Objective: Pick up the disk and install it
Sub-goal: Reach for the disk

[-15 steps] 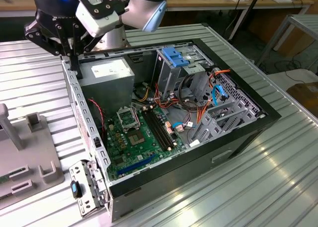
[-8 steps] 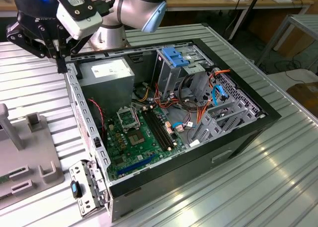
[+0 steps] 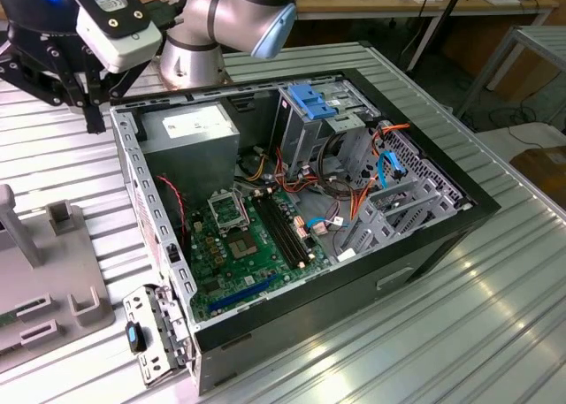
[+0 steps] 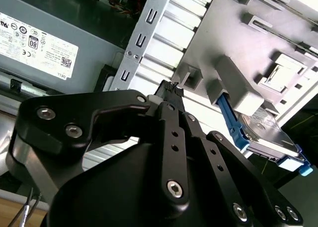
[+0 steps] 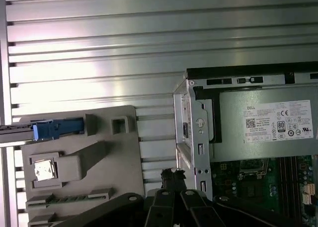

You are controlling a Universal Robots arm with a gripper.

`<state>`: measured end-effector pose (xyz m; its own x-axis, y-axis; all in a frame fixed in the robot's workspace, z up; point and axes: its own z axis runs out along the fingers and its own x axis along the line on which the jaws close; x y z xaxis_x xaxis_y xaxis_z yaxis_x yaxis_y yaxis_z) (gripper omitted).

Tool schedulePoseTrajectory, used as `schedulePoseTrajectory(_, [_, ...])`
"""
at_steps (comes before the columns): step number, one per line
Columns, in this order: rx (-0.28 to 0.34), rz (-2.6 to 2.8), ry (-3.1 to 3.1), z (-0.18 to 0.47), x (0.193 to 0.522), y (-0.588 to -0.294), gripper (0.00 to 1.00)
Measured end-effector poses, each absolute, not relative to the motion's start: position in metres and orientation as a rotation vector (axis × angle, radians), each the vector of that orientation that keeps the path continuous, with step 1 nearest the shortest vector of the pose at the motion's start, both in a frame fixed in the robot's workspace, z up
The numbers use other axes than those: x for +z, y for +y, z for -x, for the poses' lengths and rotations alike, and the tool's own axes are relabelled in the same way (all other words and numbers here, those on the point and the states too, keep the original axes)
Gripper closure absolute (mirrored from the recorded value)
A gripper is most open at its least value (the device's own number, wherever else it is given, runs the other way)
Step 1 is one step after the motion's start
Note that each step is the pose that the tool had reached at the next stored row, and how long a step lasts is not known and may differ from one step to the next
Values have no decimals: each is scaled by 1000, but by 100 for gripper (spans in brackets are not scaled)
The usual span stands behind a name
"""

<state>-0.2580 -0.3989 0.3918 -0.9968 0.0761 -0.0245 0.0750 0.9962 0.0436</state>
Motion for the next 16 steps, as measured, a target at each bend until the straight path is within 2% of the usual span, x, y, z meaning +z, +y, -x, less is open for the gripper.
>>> schedulePoseTrajectory(16, [66, -118, 3113, 285, 392, -399, 89])
